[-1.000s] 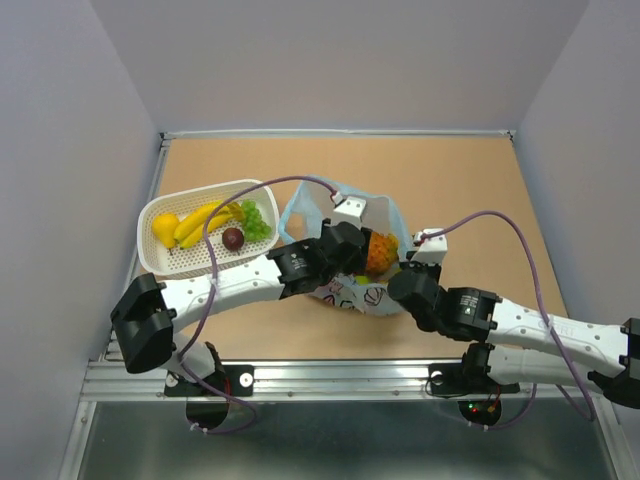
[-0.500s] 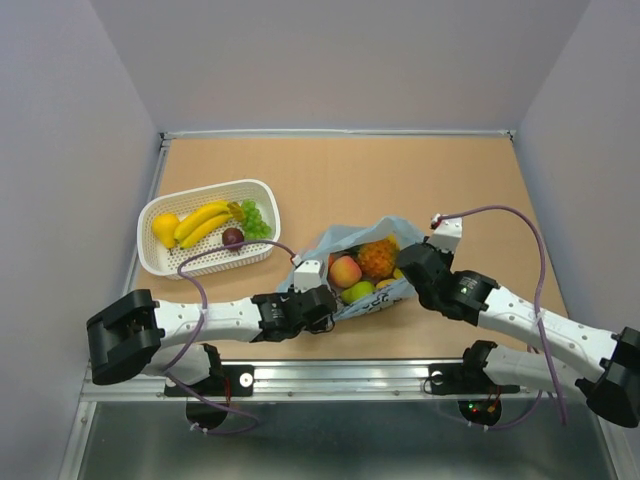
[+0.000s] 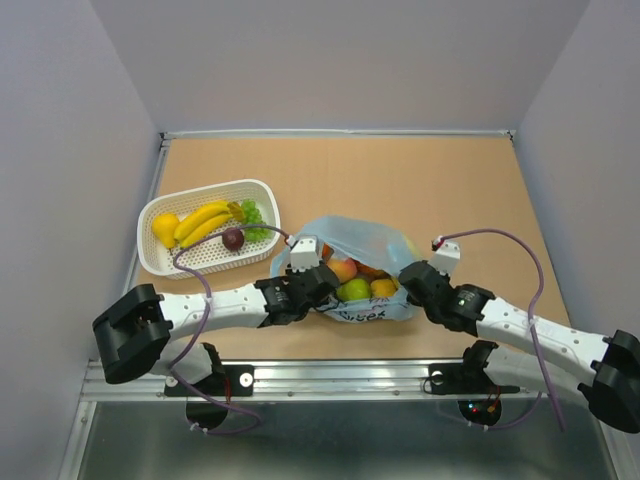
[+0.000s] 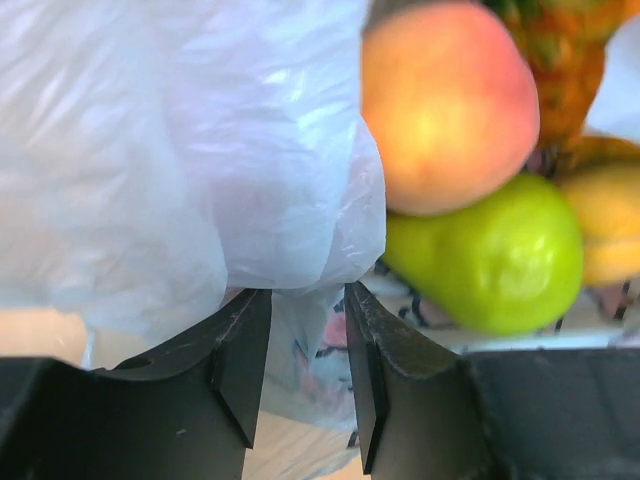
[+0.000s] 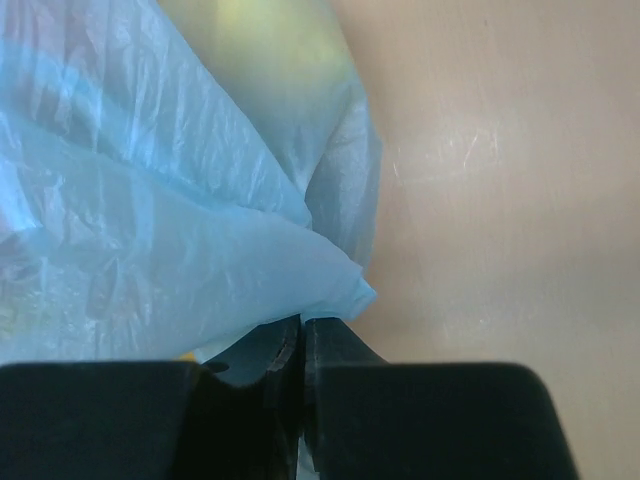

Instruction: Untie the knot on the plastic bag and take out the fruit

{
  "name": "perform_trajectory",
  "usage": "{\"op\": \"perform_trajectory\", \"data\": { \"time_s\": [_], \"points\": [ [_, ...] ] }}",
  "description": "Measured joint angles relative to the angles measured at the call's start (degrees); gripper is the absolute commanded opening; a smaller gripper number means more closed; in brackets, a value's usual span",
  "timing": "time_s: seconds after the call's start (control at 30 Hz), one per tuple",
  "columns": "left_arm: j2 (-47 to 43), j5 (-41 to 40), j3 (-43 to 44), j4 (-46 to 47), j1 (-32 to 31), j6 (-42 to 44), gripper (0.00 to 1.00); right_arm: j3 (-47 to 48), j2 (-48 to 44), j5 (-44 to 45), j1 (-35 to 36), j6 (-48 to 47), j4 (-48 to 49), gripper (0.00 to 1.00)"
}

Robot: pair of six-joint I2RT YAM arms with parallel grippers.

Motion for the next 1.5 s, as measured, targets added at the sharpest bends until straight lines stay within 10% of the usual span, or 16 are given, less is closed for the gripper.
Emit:
{"op": "perform_trajectory", "data": {
  "time_s": [0.47,0.9,1.2,1.5],
  "points": [
    [7.0,6.2,7.0,6.8,9.9,11.1,0.62,-7.5,-6.3,-4.9,0.0,9.6,1.8,0.07],
    [4.4,4.7,18.2,0.7,-2.5,10.4,0.79,0.0,-3.9,-4.9,-0.1,-1.1,3.0,0.07],
    [17.9,-1.5,23.1,-4.9,-1.9,8.0,0.99,-0.5,-4.2,-5.8,-0.1,-2.2,3.0,0.06],
    [25.7,-1.1,23.5,-3.2,0.7,7.3,0.91,-2.7,-7.6,-6.9,-0.1,-2.0,3.1,0.07]
  ]
}}
